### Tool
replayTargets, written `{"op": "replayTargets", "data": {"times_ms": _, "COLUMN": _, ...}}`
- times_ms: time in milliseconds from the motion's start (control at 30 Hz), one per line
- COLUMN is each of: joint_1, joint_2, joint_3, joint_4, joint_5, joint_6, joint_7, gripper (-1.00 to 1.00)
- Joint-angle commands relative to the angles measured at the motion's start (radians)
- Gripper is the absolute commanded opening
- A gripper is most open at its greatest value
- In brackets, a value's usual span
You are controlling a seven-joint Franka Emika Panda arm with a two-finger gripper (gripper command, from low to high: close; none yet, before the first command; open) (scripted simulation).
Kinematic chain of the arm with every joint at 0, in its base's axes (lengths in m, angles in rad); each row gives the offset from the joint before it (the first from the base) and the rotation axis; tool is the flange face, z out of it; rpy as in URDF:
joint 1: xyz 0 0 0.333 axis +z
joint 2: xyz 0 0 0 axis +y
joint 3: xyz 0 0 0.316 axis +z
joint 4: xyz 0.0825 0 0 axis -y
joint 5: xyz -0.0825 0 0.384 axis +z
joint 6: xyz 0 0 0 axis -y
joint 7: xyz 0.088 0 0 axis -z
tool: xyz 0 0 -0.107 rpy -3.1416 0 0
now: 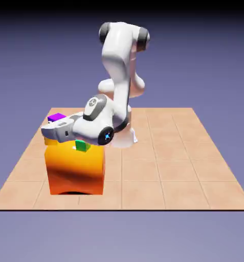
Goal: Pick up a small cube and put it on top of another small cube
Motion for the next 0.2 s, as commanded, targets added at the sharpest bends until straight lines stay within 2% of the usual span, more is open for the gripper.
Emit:
{"op": "replayTargets", "data": {"times_ms": 0, "joint_1": -0.018, "joint_2": -0.006, "joint_3": -0.014, "joint_4": -0.036, "joint_5": -0.021, "joint_6": 0.037, "joint_7": 0.017, "gripper": -1.00}}
{"op": "replayTargets", "data": {"times_ms": 33, "joint_1": -0.031, "joint_2": -0.010, "joint_3": -0.024, "joint_4": -0.062, "joint_5": -0.034, "joint_6": 0.064, "joint_7": 0.030, "gripper": -1.00}}
{"op": "replayTargets", "data": {"times_ms": 67, "joint_1": -0.031, "joint_2": -0.010, "joint_3": -0.024, "joint_4": -0.062, "joint_5": -0.034, "joint_6": 0.064, "joint_7": 0.030, "gripper": 1.00}}
{"op": "replayTargets", "data": {"times_ms": 167, "joint_1": 0.005, "joint_2": 0.002, "joint_3": 0.004, "joint_4": 0.010, "joint_5": 0.004, "joint_6": -0.009, "joint_7": -0.005, "gripper": 1.00}}
